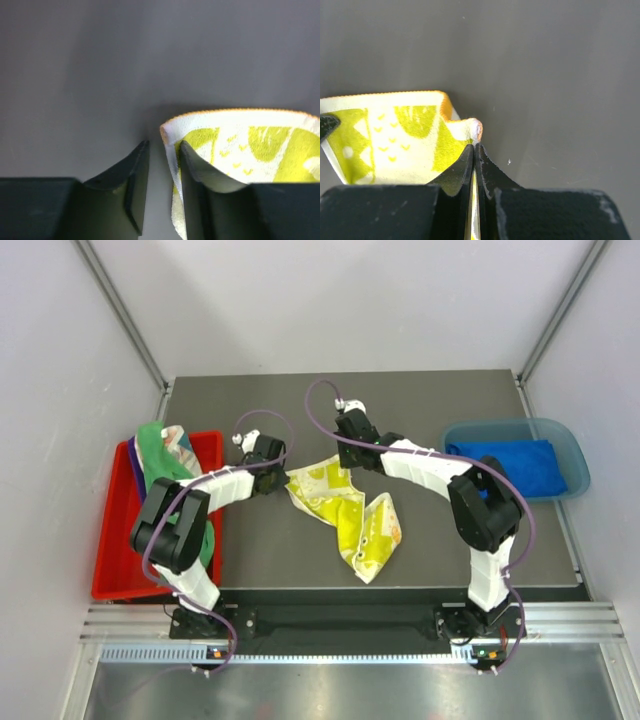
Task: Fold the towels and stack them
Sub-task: Flatten out the crumpled towel
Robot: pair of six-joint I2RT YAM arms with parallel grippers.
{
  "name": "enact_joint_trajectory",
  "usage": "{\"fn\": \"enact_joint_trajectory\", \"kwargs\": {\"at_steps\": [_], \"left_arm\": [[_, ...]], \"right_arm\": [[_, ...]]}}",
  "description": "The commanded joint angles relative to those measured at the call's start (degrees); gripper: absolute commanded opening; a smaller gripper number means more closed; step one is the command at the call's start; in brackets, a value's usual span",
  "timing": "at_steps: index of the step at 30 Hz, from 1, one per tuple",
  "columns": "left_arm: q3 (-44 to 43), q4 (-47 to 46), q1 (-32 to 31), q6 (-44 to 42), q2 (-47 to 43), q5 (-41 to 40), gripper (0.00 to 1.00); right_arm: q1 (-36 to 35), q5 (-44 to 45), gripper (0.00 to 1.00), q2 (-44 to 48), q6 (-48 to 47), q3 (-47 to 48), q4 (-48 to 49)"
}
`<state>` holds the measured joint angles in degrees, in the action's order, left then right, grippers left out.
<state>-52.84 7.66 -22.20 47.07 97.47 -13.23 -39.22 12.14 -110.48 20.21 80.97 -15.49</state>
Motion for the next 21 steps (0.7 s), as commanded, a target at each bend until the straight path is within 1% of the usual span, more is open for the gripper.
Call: {"fn": "enact_joint_trajectory", "kwargs": {"at_steps": [1,4,5,6,7,8,11,14,16,17,18,20,21], "left_arm": [[-2.2,-3.4,0.9,-0.2,0.9,-1.1,0.31],[-3.0,-3.6,1.0,-1.2,1.0,-0.9,0.21],[-3.1,-3.6,0.9,-1.5,0.9,-0.7,0.12],[-3.3,-3.8,0.9,-2.3,0.6,-0.5,0.08],[-3.4,-3.8,0.9,-2.9,-0.3,0.1,0.03],[-3.7,-3.2,0.9,-3.6,-0.8,0.7,0.0],[-5.1,-1.1,0.9,-6.3,-4.1,3.5,0.0],[-5.9,0.9,0.9,-10.0,-9.3,5.6,0.0],[-6.3,2.9,0.8,-11.9,-13.9,6.8,0.0],[-6.9,3.7,0.8,-13.2,-15.5,8.8,0.0],[-7.4,4.5,0.8,-15.4,-18.6,9.8,0.0],[-8.5,7.2,0.8,-17.9,-21.7,11.8,0.0],[-9.8,7.8,0.8,-20.8,-24.8,14.9,0.0]], "right_arm": [[0.6,0.2,0.0,1.3,0.6,-0.6,2.4],[0.7,0.2,0.0,1.6,0.7,-0.9,2.5],[0.7,0.2,0.0,1.8,0.6,-1.0,2.8],[0.9,0.1,0.0,2.0,0.6,-1.2,2.9],[1.0,0.2,0.0,2.6,0.3,-1.6,3.1],[1.1,0.3,0.0,3.2,0.3,-1.8,3.3],[1.3,0.3,0.0,5.9,-0.3,-2.7,3.4],[1.5,0.9,0.0,10.2,-1.3,-3.6,3.4],[1.6,1.4,0.0,14.1,-2.5,-4.3,2.9],[1.6,1.7,0.0,15.6,-3.0,-4.6,2.8],[1.6,1.9,0.0,18.9,-3.8,-5.3,2.7],[1.6,2.1,0.0,22.5,-4.7,-5.9,2.3],[1.6,2.0,0.0,26.2,-5.9,-6.4,1.8]]}}
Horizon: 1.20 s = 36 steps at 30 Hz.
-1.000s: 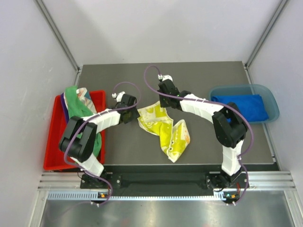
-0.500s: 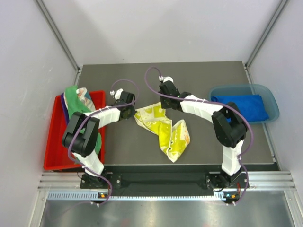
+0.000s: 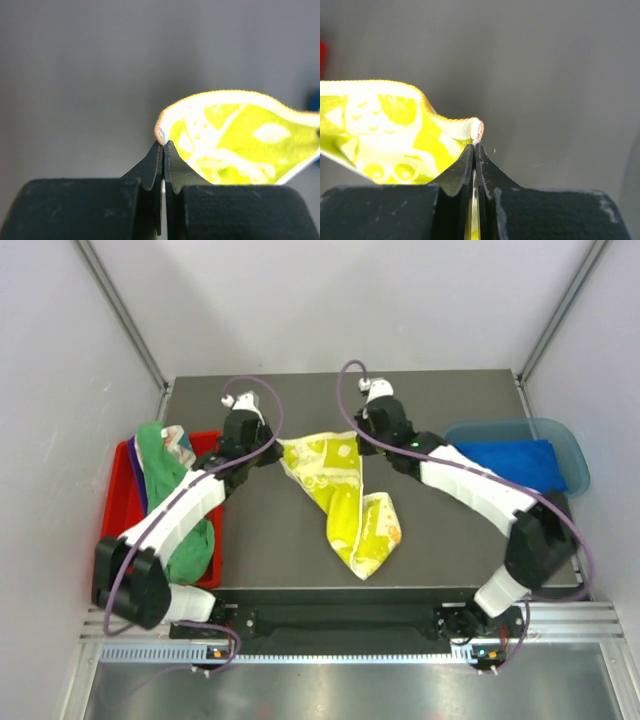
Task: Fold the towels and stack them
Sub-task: Flatten out the crumpled towel
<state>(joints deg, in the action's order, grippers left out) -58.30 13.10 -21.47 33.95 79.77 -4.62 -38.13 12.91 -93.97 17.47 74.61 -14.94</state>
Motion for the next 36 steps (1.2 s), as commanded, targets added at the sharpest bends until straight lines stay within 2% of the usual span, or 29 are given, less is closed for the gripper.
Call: {"fn": "enact_joint_trajectory", "kwargs": {"at_steps": [1,6,7,9,17,20,23,27,32,36], "left_arm": [[-5.1,3.5,0.1,-9.2,-8.6,7.1,0.0],[-10.2,6.8,-0.1,-17.8,-18.6,19.5,0.0],[-10.8,6.8,-0.1,-18.6,-20.0,24.1,0.0],[-12.0,5.5,-0.1,-20.1,-23.8,27.6,0.0],[-20.9,1.0,-0.1,-20.6,-29.2,47.0,0.0],[-24.3,0.6,-0.1,-20.2,-29.5,49.3,0.0],[-26.6,-0.4,-0.1,-18.8,-29.4,48.7,0.0],[-27.0,-0.8,-0.1,-17.3,-27.8,42.9,0.0],[-26.1,1.0,-0.1,-15.7,-24.0,27.5,0.0],[-24.9,1.3,-0.1,-14.7,-17.9,18.2,0.0]], "right_arm": [[0.5,1.2,0.0,11.9,-3.8,-0.5,1.1],[0.4,-0.6,0.0,27.4,-7.6,-4.6,1.1],[0.4,-1.2,0.0,29.3,-8.1,-4.7,0.8],[0.4,-2.4,0.0,34.2,-9.2,-4.2,-0.7],[0.4,-8.9,0.0,43.3,-10.4,2.1,-6.0],[0.4,-11.0,0.0,44.1,-10.0,5.4,-7.9],[0.3,-12.1,0.0,44.9,-9.3,7.8,-9.0],[0.4,-12.3,0.0,43.9,-8.5,11.2,-9.8],[0.4,-7.7,0.0,39.1,-9.7,12.2,-10.8],[1.9,-6.0,0.0,31.0,-11.4,12.3,-8.7]]}}
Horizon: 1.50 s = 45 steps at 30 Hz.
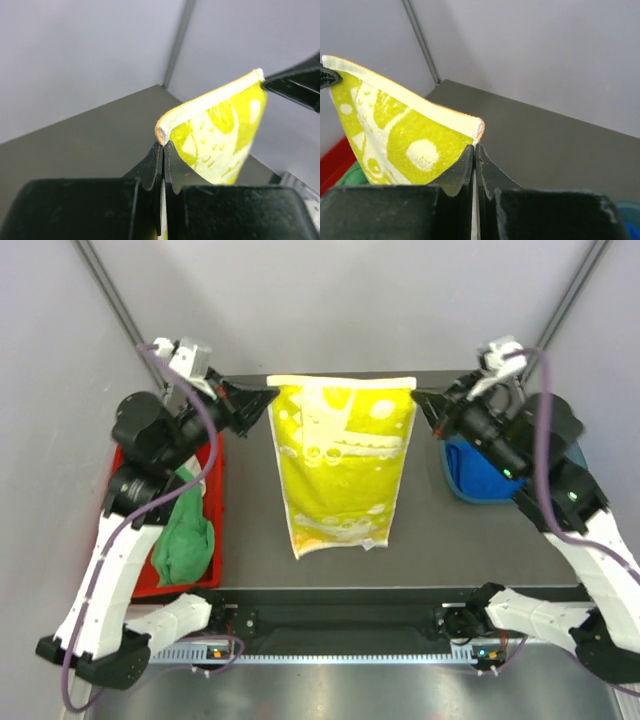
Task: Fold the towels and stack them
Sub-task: Flatten out the crumpled towel, then fold the towel
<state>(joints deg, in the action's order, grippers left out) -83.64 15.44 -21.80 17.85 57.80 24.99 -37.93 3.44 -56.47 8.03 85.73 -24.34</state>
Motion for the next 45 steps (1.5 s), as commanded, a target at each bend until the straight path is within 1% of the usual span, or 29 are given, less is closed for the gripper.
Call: {"fn": "enact_joint_trajectory", "kwargs": {"at_steps": [1,2,3,5,6,7,8,9,10,11,12,13,14,15,17,18,20,22,26,32,34,36,40,41,45], "left_arm": [[0.6,-1.5,0.3,1.3,5.6,-12.3,0.0],[1.3,-2.1,0.4,1.6,7.1,-13.7,0.0],[1.5,-2.7,0.4,1.8,10.5,-14.3,0.0],[3.6,-7.1,0.8,1.7,13.8,-14.9,0.0],[4.2,-8.7,1.0,1.6,17.6,-15.3,0.0],[4.5,-10.6,1.1,1.4,19.6,-15.4,0.0],[4.5,-14.1,1.8,1.1,24.3,-15.2,0.0],[4.0,-15.0,2.2,1.1,27.2,-15.4,0.0],[3.0,-17.2,2.6,1.1,30.1,-15.0,0.0],[0.6,-19.6,3.4,1.0,35.9,-14.5,0.0],[-1.0,-20.5,3.8,0.9,39.0,-14.6,0.0],[-2.9,-21.1,4.1,0.8,42.0,-14.4,0.0],[-6.5,-22.0,5.0,0.7,47.7,-13.4,0.0],[-8.2,-23.9,5.4,0.8,50.3,-12.5,0.0],[-12.7,-25.9,6.4,1.4,56.9,-11.2,0.0],[-13.9,-26.8,6.9,1.8,58.6,-10.5,0.0],[-16.5,-29.3,7.8,3.1,62.4,-9.4,0.0],[-17.3,-32.2,8.7,3.7,63.8,-8.4,0.0],[-18.6,-34.2,9.1,3.7,66.5,-7.9,0.01],[-20.8,-34.8,9.1,3.0,69.0,-8.6,0.08],[-21.5,-34.8,9.1,3.1,70.0,-7.9,0.09],[-21.2,-35.6,9.1,3.6,70.9,-7.5,0.08],[-18.1,-38.4,9.1,4.3,70.9,-6.5,0.05],[-17.4,-39.0,9.1,4.5,70.3,-6.4,0.03],[-12.3,-43.0,9.1,4.7,67.2,-6.3,0.01]], "right_arm": [[2.6,3.1,0.0,-8.4,-2.1,1.2,1.5],[5.9,-0.7,0.0,-10.3,-2.1,1.2,2.4],[8.0,-3.1,0.0,-14.4,-1.0,0.8,5.1],[13.8,-8.8,0.0,-18.8,1.1,0.2,8.3],[15.2,-9.6,0.0,-23.2,1.5,-0.6,10.8],[16.3,-10.3,0.0,-25.4,1.7,-0.7,15.1],[18.3,-11.2,0.0,-27.7,2.6,-0.7,17.5],[19.2,-11.4,0.0,-32.8,3.0,0.6,18.9],[19.9,-11.7,0.0,-35.6,3.2,2.0,20.8],[21.0,-11.9,0.0,-38.2,3.4,3.1,22.1],[21.5,-11.6,0.0,-43.1,3.7,5.6,23.0],[22.0,-11.6,0.0,-45.5,3.9,7.2,23.7],[23.0,-12.0,0.0,-47.9,4.4,9.1,23.9],[23.3,-12.1,0.0,-52.2,4.4,12.2,23.9],[24.4,-12.4,0.0,-55.9,5.1,15.2,23.9],[24.7,-12.5,0.0,-59.0,5.2,17.5,23.9],[25.2,-12.7,0.0,-61.1,5.2,18.8,25.3],[25.5,-12.7,0.0,-63.1,5.2,19.7,26.1],[26.8,-12.5,0.0,-64.8,5.4,19.4,27.2],[28.0,-12.9,0.0,-67.2,5.8,20.8,28.5],[28.2,-13.6,0.0,-68.1,6.3,21.4,28.4],[28.4,-14.2,0.0,-68.2,6.4,20.6,29.2],[28.3,-15.6,0.0,-67.3,7.1,18.0,31.5],[28.4,-16.0,0.0,-66.9,7.5,17.4,32.1],[27.9,-16.6,0.0,-64.6,8.1,13.2,34.6]]}}
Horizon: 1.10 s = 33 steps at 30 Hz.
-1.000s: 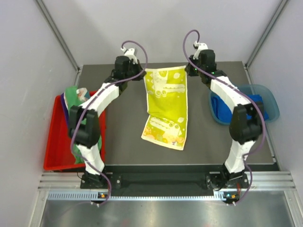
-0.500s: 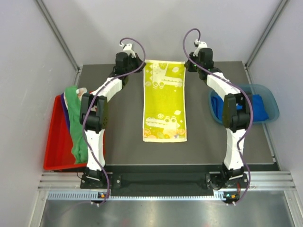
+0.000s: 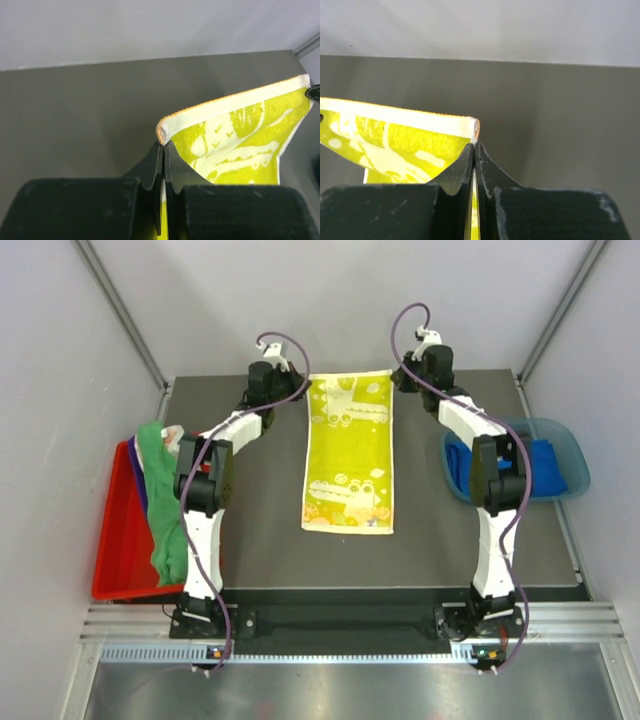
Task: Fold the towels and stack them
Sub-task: Fold the towel
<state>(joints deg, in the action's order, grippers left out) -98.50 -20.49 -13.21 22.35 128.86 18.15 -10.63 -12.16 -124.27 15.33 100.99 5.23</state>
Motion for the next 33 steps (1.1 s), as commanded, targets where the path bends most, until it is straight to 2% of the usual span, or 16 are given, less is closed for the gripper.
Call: {"fn": "enact_joint_trajectory", "kwargs": {"at_steps": [1,10,11,19,33], "left_arm": [[4.9,-8.8,0.6,0.3,-5.4,0.4,0.0],[18.2,-16.4,0.2,2.4,-13.6,4.0,0.0],[21.6,-16.4,-0.4,1.4,-16.0,3.4,0.0],[30.2,-11.2,-1.6,1.2,-22.1,4.4,0.0],[47.1,-11.2,-4.6,1.6,-33.1,1.4,0.0]], "right_arm": [[0.4,-0.9,0.0,3.9,0.9,-3.2,5.7],[-1.4,0.6,0.0,13.3,2.1,-16.8,10.7],[-1.9,1.1,0.0,16.9,2.3,-21.8,11.3],[-4.0,1.6,0.0,24.8,4.1,-35.1,14.5],[-8.3,4.6,0.0,37.5,5.4,-52.3,17.4]]}}
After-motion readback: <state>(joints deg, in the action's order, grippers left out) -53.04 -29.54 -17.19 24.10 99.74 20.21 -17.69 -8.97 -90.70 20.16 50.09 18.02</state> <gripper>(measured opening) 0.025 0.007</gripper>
